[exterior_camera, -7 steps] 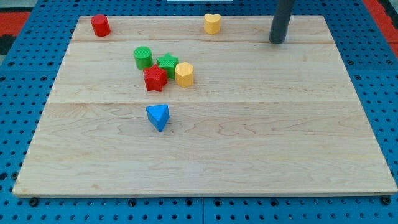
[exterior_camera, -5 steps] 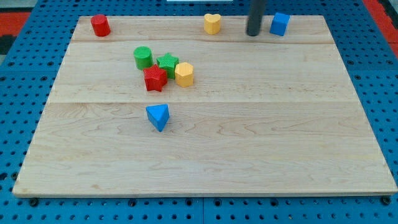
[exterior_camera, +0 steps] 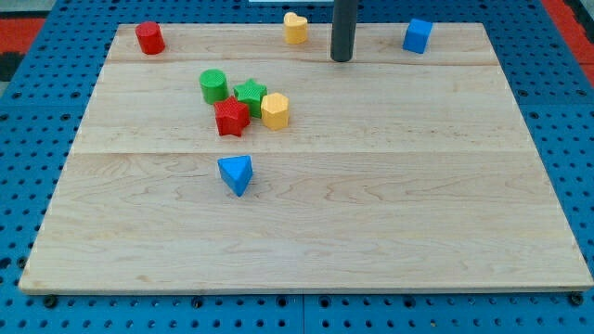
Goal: Move the green circle to the bottom of the red circle
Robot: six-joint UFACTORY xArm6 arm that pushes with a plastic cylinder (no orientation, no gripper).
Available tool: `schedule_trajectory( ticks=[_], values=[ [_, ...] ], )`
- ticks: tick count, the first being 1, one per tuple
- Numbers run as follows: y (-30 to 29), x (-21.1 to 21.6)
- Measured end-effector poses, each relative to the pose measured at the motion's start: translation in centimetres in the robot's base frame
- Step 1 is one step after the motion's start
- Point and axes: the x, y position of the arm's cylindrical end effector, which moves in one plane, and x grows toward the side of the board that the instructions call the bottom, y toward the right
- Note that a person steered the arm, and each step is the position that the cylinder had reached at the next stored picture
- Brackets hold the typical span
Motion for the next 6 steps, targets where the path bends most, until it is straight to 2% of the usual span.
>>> schedule_trajectory(
  ticks=[3, 5, 6],
  values=[
    [-1.3, 0.2],
    [-10.9, 2.6],
    [-14.2, 6.1]
  ],
)
